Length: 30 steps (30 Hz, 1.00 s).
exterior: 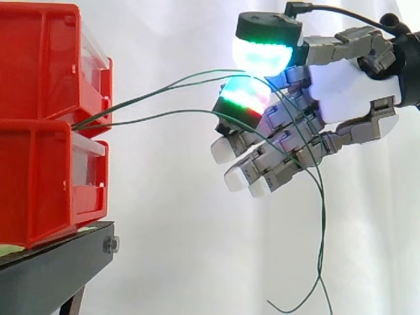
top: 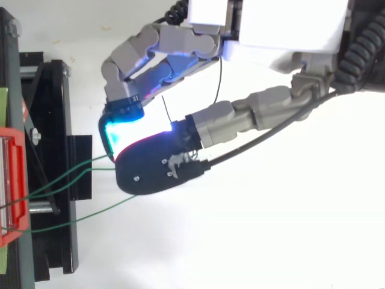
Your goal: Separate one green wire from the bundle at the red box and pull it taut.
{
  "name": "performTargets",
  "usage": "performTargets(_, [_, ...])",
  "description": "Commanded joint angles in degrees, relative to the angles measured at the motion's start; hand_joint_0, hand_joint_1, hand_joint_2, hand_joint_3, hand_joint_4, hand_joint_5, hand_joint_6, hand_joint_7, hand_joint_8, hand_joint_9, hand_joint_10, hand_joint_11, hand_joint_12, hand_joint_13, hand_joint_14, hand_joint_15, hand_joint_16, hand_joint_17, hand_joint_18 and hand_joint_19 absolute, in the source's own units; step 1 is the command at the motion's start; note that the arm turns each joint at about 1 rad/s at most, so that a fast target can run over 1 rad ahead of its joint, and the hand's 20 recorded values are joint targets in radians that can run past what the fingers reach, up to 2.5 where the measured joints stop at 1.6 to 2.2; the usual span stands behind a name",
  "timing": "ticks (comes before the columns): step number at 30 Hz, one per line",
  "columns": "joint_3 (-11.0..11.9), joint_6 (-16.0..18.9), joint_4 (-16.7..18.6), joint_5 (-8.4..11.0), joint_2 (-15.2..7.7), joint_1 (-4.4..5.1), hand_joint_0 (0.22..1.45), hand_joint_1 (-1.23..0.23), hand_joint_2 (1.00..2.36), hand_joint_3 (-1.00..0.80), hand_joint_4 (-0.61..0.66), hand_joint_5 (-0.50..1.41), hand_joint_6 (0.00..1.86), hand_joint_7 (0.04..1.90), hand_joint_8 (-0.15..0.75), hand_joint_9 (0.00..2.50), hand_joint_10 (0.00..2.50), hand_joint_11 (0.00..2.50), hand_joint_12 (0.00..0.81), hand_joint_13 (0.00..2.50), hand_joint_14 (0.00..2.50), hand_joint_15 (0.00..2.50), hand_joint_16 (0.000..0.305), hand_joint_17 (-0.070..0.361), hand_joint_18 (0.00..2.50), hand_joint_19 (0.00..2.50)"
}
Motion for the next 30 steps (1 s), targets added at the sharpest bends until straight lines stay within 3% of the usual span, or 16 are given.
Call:
performTargets(1, [-0.1, -8.5, 0.1, 0.42, 0.0, 0.14, 0.69, -0.86, 1.02, -0.24, -0.29, -0.17, 0.86, 1.27, 0.146, 0.67, 0.01, 0.23, 0.297, 0.61, 0.01, 0.21, 0.038, 0.086, 0.46, 0.28])
performTargets(5, [-0.1, -18.9, 0.0, 2.44, 0.0, 0.23, 0.69, -0.86, 1.02, -0.24, -0.28, -0.17, 0.86, 1.26, 0.150, 0.68, 0.01, 0.24, 0.300, 0.63, 0.01, 0.24, 0.039, 0.087, 0.48, 0.30])
performTargets(9, [-0.4, -24.1, 0.8, 2.53, 0.0, 0.23, 0.69, -0.85, 1.02, -0.24, -0.28, -0.17, 0.86, 1.26, 0.154, 0.70, 0.01, 0.25, 0.301, 0.65, 0.01, 0.25, 0.039, 0.087, 0.49, 0.31])
performTargets(18, [-2.0, -26.3, 4.3, 2.71, 0.0, 0.32, 0.68, -0.85, 1.02, -0.23, -0.26, -0.17, 0.86, 1.24, 0.159, 0.71, 0.01, 0.26, 0.304, 0.67, 0.01, 0.27, 0.039, 0.088, 0.51, 0.32])
performTargets(20, [-2.0, -23.6, 4.6, 2.53, 0.0, -0.04, 0.68, -0.85, 1.02, -0.23, -0.26, -0.18, 0.86, 1.23, 0.159, 0.71, 0.01, 0.27, 0.304, 0.67, 0.01, 0.26, 0.039, 0.088, 0.51, 0.32])
performTargets(24, [-2.0, -5.9, 1.6, 2.27, 0.1, 0.40, 0.68, -0.85, 1.02, -0.23, -0.25, -0.18, 0.87, 1.23, 0.165, 0.72, 0.01, 0.28, 0.305, 0.67, 0.01, 0.27, 0.040, 0.089, 0.52, 0.33])
performTargets(25, [-2.0, -3.7, 1.0, 2.18, 0.1, 0.32, 0.68, -0.85, 1.02, -0.23, -0.25, -0.18, 0.87, 1.23, 0.165, 0.72, 0.01, 0.28, 0.304, 0.67, 0.01, 0.27, 0.040, 0.089, 0.52, 0.33])
performTargets(27, [-2.0, 4.7, -1.7, 1.74, 0.0, 0.58, 0.68, -0.85, 1.02, -0.23, -0.25, -0.18, 0.87, 1.23, 0.164, 0.72, 0.01, 0.28, 0.304, 0.67, 0.01, 0.27, 0.040, 0.089, 0.52, 0.32])
performTargets(29, [-2.0, 10.2, -3.9, 1.21, 0.1, 0.93, 0.68, -0.85, 1.02, -0.23, -0.24, -0.18, 0.87, 1.23, 0.166, 0.73, 0.01, 0.28, 0.304, 0.67, 0.01, 0.27, 0.040, 0.089, 0.52, 0.33])
performTargets(30, [-2.0, 11.4, -4.4, 1.12, 0.1, 1.02, 0.68, -0.85, 1.02, -0.23, -0.24, -0.18, 0.87, 1.22, 0.167, 0.73, 0.01, 0.28, 0.304, 0.67, 0.01, 0.27, 0.040, 0.089, 0.52, 0.33])
